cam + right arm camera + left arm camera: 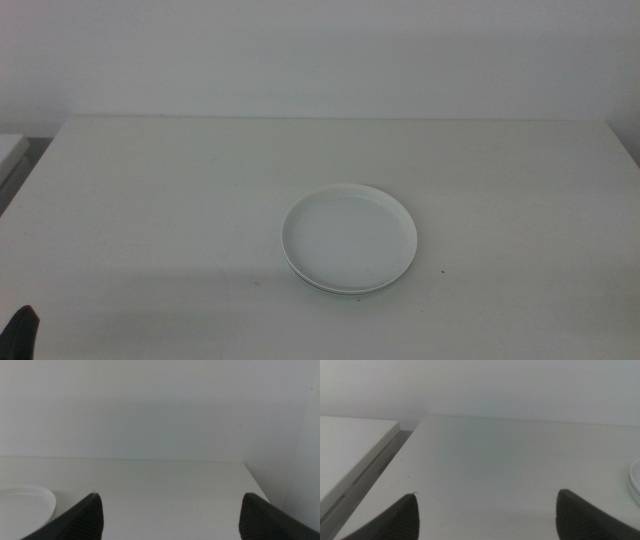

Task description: Stack the three bowls on top of each other.

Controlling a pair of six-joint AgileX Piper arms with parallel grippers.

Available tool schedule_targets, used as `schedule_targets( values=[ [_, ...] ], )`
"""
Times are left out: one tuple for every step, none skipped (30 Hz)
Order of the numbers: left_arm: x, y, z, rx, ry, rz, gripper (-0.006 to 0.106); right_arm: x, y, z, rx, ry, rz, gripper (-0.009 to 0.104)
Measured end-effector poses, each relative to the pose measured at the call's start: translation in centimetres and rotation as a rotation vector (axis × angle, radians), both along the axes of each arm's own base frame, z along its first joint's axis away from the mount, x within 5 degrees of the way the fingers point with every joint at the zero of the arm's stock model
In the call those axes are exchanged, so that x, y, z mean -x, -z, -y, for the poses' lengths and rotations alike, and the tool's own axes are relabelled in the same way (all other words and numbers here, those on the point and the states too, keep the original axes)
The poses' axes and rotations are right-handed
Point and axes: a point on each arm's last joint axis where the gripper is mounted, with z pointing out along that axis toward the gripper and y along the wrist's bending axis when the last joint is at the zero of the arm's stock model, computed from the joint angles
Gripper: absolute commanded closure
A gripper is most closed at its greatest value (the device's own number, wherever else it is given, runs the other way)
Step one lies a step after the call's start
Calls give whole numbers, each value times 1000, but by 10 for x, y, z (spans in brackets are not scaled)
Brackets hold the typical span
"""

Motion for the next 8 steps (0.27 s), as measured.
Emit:
schedule_targets(
  values=[
    [0,0,0,0,5,0,7,0,0,0,0,0,0,2],
    [0,0,1,0,13,0,7,0,0,0,0,0,0,2],
    [0,0,1,0,23,0,7,0,0,0,0,0,0,2],
    [0,0,2,0,32,0,7,0,0,0,0,0,0,2],
    [0,0,2,0,40,0,7,0,0,0,0,0,0,2],
    [0,0,2,0,42,0,7,0,0,0,0,0,0,2],
    [0,0,3,0,46,0,7,0,0,0,0,0,0,2],
    [0,0,3,0,47,0,7,0,0,0,0,0,0,2]
  ],
)
